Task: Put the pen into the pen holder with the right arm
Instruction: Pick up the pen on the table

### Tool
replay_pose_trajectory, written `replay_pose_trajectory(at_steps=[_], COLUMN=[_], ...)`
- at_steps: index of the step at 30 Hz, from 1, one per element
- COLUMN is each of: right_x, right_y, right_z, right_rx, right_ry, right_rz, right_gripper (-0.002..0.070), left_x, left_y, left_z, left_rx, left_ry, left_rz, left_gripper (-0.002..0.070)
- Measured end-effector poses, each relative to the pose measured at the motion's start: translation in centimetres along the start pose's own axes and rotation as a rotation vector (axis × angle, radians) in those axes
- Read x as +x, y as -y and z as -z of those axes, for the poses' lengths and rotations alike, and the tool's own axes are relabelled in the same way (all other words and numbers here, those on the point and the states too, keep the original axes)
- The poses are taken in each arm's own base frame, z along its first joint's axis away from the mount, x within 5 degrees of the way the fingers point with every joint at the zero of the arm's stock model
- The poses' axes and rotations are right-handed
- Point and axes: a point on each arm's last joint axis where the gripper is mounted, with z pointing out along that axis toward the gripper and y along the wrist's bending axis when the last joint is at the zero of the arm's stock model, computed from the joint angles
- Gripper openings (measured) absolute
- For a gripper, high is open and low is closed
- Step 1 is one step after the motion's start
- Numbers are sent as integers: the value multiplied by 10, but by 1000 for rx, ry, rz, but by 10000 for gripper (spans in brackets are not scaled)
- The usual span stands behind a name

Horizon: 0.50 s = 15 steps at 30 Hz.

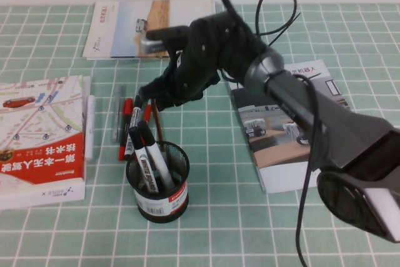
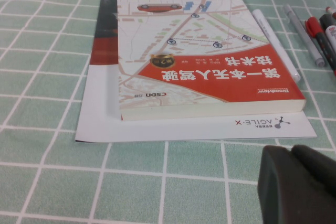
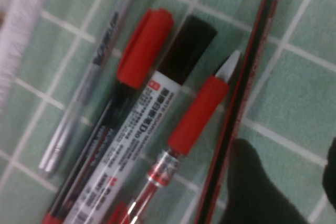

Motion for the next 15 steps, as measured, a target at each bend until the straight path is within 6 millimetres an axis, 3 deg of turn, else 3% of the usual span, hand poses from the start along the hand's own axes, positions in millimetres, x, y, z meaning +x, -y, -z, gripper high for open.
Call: replay_pose_trajectory(at_steps=[15], right_x=[6], right_y=[-7], right_z=[-28], right_rx=[14], right_ry=[36], right_rz=[82], right_gripper=[267], left_x=[0], left_y=[0], left_z=[0], left_rx=[0], left_ry=[0], left_rz=[0], left_gripper=[-4])
